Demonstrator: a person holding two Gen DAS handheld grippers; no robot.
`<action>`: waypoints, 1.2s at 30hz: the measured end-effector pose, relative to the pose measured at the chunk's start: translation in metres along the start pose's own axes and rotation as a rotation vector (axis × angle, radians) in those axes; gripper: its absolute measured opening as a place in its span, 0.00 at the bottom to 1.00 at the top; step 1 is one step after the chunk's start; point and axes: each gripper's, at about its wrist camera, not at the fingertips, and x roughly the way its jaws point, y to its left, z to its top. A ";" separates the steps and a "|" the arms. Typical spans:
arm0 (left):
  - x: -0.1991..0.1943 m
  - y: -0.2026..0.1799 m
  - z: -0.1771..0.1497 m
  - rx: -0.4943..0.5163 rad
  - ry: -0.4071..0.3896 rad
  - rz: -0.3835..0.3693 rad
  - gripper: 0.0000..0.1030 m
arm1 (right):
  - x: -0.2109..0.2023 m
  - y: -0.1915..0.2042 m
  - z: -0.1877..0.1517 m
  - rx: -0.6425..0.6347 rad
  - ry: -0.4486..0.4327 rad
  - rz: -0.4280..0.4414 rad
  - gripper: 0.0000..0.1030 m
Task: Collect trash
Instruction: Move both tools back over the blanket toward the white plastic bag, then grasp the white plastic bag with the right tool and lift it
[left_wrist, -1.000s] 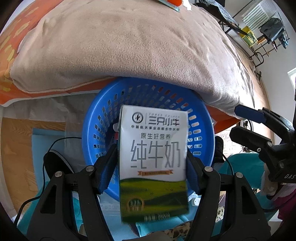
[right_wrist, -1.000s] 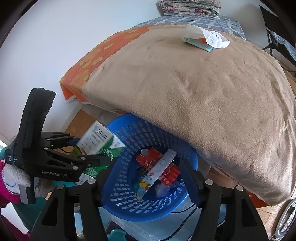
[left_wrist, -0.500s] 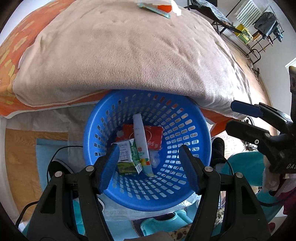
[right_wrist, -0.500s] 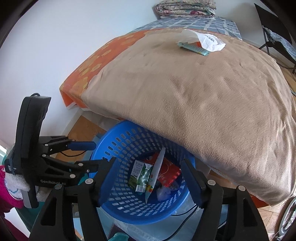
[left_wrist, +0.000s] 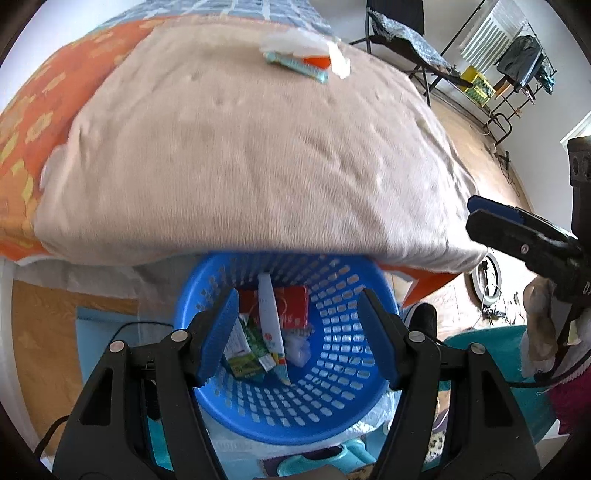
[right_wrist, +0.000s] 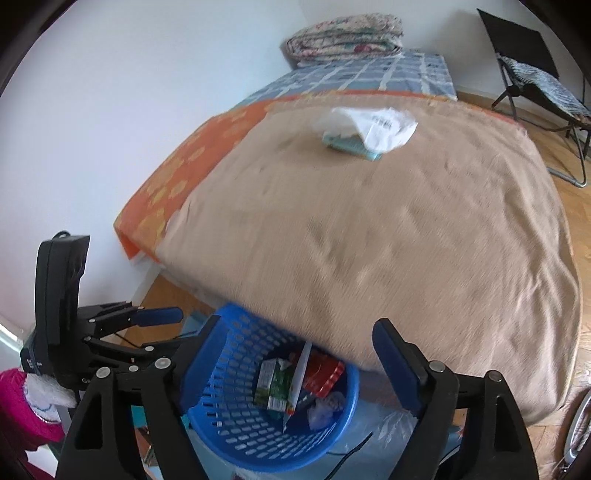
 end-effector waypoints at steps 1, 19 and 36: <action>-0.002 -0.001 0.005 0.004 -0.008 0.002 0.66 | -0.002 -0.001 0.003 0.001 -0.008 -0.002 0.82; -0.029 -0.005 0.082 0.064 -0.126 0.056 0.66 | -0.018 -0.031 0.084 0.074 -0.108 -0.015 0.84; -0.018 0.032 0.143 -0.040 -0.143 0.060 0.66 | 0.049 -0.056 0.202 0.119 -0.143 -0.032 0.86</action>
